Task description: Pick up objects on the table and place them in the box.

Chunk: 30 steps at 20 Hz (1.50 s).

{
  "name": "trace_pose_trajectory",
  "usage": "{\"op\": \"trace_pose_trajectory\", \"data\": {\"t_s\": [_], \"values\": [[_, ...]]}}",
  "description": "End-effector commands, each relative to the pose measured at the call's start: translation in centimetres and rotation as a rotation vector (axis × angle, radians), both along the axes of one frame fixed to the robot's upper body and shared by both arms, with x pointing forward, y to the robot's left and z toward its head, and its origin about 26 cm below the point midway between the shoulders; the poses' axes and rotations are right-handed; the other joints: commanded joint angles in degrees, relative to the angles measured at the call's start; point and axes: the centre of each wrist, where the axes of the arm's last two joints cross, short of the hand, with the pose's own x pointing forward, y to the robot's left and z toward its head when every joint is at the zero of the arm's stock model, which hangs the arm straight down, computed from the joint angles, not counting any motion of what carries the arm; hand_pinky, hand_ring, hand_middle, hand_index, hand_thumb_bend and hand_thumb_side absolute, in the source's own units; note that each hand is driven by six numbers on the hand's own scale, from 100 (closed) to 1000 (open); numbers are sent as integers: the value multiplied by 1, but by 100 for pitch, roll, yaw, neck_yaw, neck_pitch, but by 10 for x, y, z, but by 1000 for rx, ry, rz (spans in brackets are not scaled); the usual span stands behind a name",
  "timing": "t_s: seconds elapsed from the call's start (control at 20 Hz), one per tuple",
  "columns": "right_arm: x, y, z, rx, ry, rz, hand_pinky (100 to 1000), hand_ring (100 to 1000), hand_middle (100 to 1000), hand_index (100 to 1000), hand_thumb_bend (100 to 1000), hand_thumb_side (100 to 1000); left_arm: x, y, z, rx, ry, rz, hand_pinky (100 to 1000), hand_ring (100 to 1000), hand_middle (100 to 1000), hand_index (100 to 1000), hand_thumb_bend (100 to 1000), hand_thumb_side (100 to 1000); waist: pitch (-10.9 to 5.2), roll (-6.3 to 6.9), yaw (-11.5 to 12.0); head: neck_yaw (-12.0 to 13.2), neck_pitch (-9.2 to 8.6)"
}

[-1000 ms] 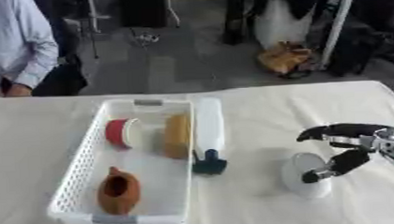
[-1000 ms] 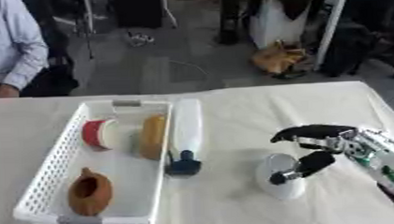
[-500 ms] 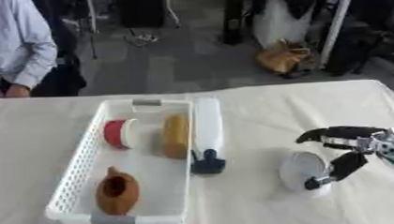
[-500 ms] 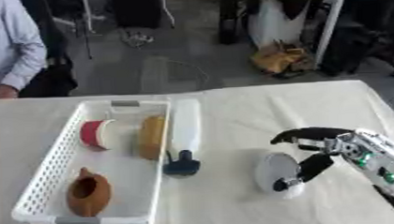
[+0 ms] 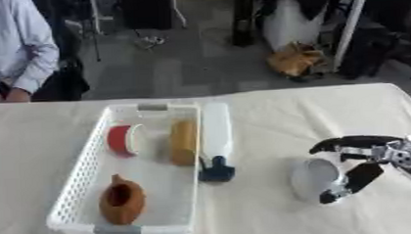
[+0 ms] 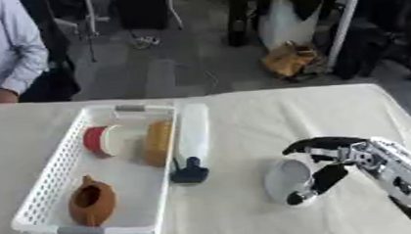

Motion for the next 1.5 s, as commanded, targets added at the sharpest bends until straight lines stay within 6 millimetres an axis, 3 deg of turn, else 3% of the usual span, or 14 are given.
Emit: {"op": "trace_pose_trajectory", "data": {"t_s": [0.05,0.8,1.5], "values": [[0,-4,11,6,-21,-9,790,1000,1000,1000,803,628,-3,1,7,4,-24,3,1000,972,871,909,100,1000,-76,6,-2,-31,-5],[5,-11,-6,174,16,-100,780,1000,1000,1000,795,662,-3,2,4,-7,-14,6,998,970,866,897,100,1000,-70,45,2,-50,-33],[8,-11,-14,126,31,-100,792,1000,995,1000,778,657,-3,2,3,-8,-10,4,997,969,865,896,100,1000,-72,49,8,-62,-34]]}}
